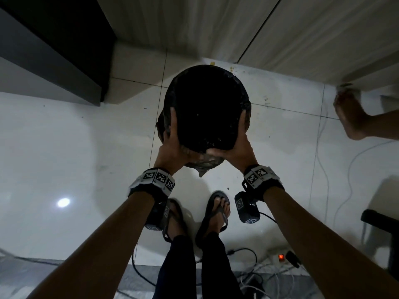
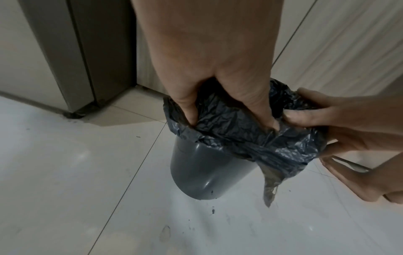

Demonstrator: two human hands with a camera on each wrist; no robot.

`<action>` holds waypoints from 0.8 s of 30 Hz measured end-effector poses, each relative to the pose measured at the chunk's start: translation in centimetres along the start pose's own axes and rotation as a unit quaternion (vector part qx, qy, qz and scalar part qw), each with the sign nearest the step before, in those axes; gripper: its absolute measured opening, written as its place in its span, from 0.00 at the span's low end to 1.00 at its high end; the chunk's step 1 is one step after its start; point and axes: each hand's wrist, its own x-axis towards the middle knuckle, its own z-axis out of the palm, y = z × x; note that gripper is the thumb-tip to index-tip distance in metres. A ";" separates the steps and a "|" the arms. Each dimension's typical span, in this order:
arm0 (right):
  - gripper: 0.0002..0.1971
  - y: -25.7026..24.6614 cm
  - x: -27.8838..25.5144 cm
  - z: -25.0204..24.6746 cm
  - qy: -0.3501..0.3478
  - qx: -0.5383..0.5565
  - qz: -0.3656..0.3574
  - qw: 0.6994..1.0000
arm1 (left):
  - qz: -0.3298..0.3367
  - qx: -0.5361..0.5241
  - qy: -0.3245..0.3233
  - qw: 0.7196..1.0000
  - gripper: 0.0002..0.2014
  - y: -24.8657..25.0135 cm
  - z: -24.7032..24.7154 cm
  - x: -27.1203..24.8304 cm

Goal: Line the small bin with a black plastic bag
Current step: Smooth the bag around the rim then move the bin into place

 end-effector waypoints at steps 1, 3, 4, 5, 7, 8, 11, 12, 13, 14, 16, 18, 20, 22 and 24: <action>0.72 -0.1 0.0 -0.2 -0.022 -0.024 -0.002 0.999 | 0.003 0.022 -0.005 1.000 0.62 0.3 -0.2 0.0; 0.67 0.1 0.0 -0.6 -0.051 -0.071 0.004 0.996 | 0.007 0.058 0.000 0.998 0.54 0.4 -0.5 0.2; 0.63 0.3 0.1 -0.6 -0.047 -0.086 0.005 0.995 | 0.006 0.065 0.005 0.998 0.54 0.3 -0.6 0.4; 0.59 0.6 0.1 -0.5 -0.033 -0.094 0.003 0.995 | 0.006 0.064 0.010 0.998 0.56 0.0 -0.6 0.6; 0.53 1.1 0.2 -0.3 0.008 -0.090 -0.003 0.996 | 0.004 0.062 0.034 0.997 0.58 -0.6 -0.4 1.3; 0.50 1.4 0.3 -0.1 0.024 -0.086 -0.008 0.996 | 0.002 0.056 0.053 0.997 0.58 -0.8 -0.2 1.5; 0.47 1.8 1.1 0.3 0.077 -0.060 -0.018 0.995 | -0.017 0.010 0.107 0.994 0.60 -1.1 -0.1 2.3; 0.48 1.8 1.4 0.3 0.099 -0.048 -0.021 0.994 | -0.033 0.006 0.116 0.993 0.60 -1.0 -0.1 2.6; 0.50 1.8 1.6 0.3 0.120 -0.039 -0.027 0.992 | -0.050 0.009 0.119 0.992 0.58 -1.0 -0.1 2.8; 0.51 1.9 1.8 0.3 0.139 -0.031 -0.030 0.989 | -0.067 0.013 0.117 0.991 0.56 -0.9 -0.1 3.0; 0.50 2.1 2.4 0.5 0.166 -0.019 -0.018 0.986 | -0.087 0.013 0.120 0.989 0.45 -1.5 -0.2 4.0; 0.49 2.9 3.2 0.7 0.187 0.016 0.017 0.982 | -0.099 0.022 0.133 0.986 0.26 -2.2 -0.2 5.2; 0.44 3.7 4.3 0.7 0.189 0.024 0.037 0.981 | -0.118 0.035 0.140 0.982 0.13 -2.9 -0.1 6.2; 0.26 4.2 5.1 0.7 0.191 -0.019 0.038 0.981 | -0.130 0.019 0.141 0.981 0.12 -3.5 0.2 6.9; 0.11 4.4 5.6 0.8 0.184 -0.084 0.039 0.978 | -0.137 0.014 0.137 0.981 0.09 -3.9 0.4 7.4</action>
